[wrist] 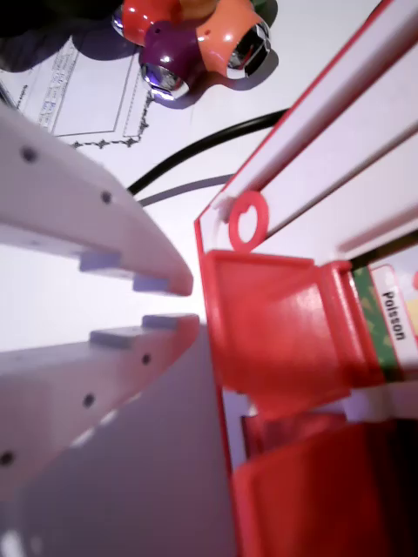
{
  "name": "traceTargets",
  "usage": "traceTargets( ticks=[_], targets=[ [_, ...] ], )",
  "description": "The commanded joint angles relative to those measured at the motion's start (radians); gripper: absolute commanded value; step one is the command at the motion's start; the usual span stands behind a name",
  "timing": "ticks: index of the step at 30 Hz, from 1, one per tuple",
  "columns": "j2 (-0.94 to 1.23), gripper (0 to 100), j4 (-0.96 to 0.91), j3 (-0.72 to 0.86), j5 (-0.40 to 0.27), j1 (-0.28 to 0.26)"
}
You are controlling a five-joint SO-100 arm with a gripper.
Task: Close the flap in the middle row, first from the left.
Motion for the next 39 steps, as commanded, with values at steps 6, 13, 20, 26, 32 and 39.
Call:
traceTargets(
  ticks=[6,13,20,26,32,39],
  targets=[
    [-0.015,2,-0.049,-0.141,0.025,0.0],
    [-0.044,2,-0.097,-0.152,0.041,0.008],
    [-0.054,2,-0.156,-0.156,0.055,0.012],
    [-0.055,2,-0.201,-0.158,0.035,0.021],
    [-0.057,2,-0.245,-0.158,0.015,0.032],
    [-0.06,2,-0.267,-0.166,0.006,0.041]
  ],
)
